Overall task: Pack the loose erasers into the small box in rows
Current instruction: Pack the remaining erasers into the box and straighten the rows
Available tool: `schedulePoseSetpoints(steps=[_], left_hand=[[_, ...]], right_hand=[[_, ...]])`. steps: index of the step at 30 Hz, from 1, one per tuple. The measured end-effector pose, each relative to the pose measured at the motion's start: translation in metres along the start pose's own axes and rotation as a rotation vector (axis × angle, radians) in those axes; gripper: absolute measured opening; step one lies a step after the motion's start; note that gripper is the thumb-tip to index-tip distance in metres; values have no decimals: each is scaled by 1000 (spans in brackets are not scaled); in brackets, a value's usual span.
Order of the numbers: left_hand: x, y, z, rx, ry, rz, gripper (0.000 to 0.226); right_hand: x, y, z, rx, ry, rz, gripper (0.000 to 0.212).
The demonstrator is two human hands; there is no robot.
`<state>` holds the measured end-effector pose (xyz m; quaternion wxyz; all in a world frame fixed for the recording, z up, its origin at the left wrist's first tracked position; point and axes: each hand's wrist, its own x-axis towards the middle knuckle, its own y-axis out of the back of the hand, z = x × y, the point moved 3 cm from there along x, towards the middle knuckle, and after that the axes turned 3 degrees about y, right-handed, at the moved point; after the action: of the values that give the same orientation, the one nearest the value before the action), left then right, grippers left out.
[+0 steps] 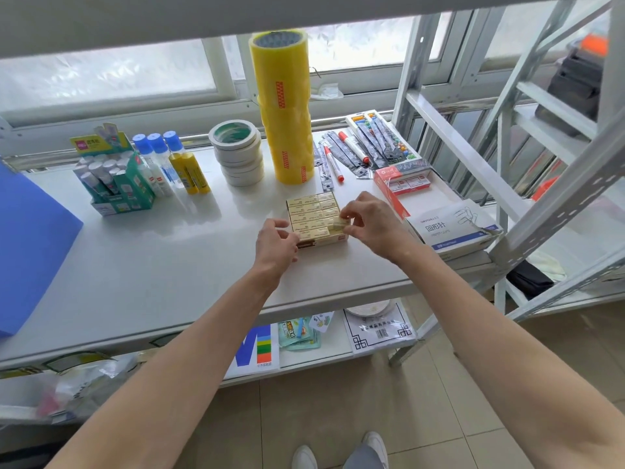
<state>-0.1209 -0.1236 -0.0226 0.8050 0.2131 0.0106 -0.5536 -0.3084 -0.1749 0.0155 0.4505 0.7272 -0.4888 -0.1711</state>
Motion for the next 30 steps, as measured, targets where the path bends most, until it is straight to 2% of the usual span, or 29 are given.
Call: schedulePoseSetpoints(steps=[5, 8, 11, 14, 25, 30], left_hand=[[5, -3, -5, 49, 41, -12, 26], [7, -3, -7, 45, 48, -17, 23], [8, -3, -8, 38, 51, -20, 23], [9, -3, -8, 35, 54, -21, 23], [9, 0, -10, 28, 65, -30, 20], [1, 11, -4, 6, 113, -73, 28]], right_hand=[[8, -9, 3, -43, 31, -147, 18], [11, -8, 2, -52, 58, -164, 23], [12, -7, 1, -57, 87, -172, 6], [11, -10, 2, -79, 71, -180, 10], [1, -15, -1, -145, 20, -77, 15], [1, -17, 3, 9, -228, 82, 19]])
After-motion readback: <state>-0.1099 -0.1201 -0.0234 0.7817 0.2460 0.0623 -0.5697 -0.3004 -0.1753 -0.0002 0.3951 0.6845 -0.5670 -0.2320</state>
